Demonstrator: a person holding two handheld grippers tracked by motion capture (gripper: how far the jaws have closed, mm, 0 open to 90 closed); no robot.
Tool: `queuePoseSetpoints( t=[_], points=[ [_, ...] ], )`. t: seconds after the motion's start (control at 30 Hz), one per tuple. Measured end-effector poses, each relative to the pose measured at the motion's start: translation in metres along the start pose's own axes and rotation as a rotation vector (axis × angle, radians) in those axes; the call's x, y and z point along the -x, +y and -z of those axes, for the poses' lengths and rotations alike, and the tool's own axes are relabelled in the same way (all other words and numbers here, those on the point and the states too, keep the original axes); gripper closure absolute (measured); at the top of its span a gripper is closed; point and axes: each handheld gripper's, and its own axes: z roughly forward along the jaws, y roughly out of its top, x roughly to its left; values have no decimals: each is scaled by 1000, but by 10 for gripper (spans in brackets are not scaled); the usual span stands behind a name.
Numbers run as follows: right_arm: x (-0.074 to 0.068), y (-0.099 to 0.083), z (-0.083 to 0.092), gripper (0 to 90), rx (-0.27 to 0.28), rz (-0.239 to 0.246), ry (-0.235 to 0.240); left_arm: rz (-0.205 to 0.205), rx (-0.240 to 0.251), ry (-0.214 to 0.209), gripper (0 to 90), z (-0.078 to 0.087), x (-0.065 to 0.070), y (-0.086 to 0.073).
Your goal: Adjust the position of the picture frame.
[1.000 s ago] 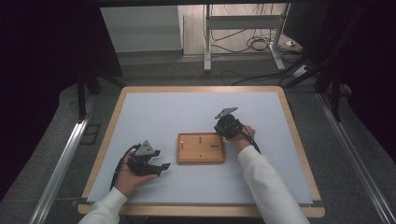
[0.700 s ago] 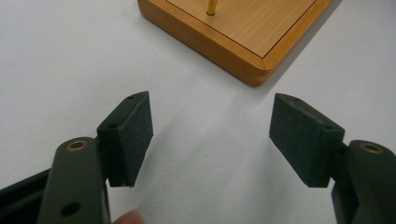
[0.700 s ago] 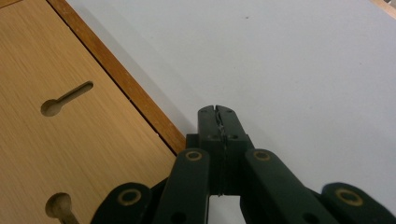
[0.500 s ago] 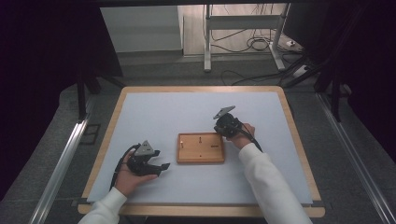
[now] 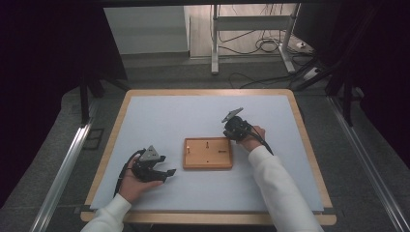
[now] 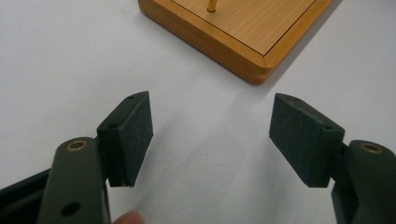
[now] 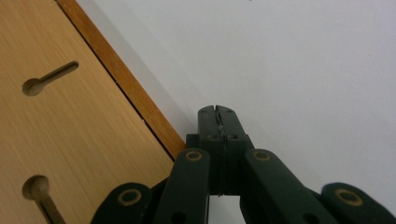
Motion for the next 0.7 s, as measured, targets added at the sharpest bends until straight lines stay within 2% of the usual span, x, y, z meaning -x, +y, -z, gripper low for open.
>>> queuePoseSetpoints(
  t=[0.4,0.47,0.53,0.67,0.7],
  points=[
    [-8,-17,15,900,-17,7,50,-3,0,0,297,1,1,1],
    [-12,-22,20,900,-17,-3,52,-3,1,1,297,1,1,1],
    [-19,-26,24,900,-17,16,31,-1,3,1,297,1,1,1],
    [-30,-37,29,900,-46,24,48,-5,1,0,297,1,2,1],
    [-32,-40,31,900,-33,22,47,-6,1,0,297,1,3,1]
  ],
)
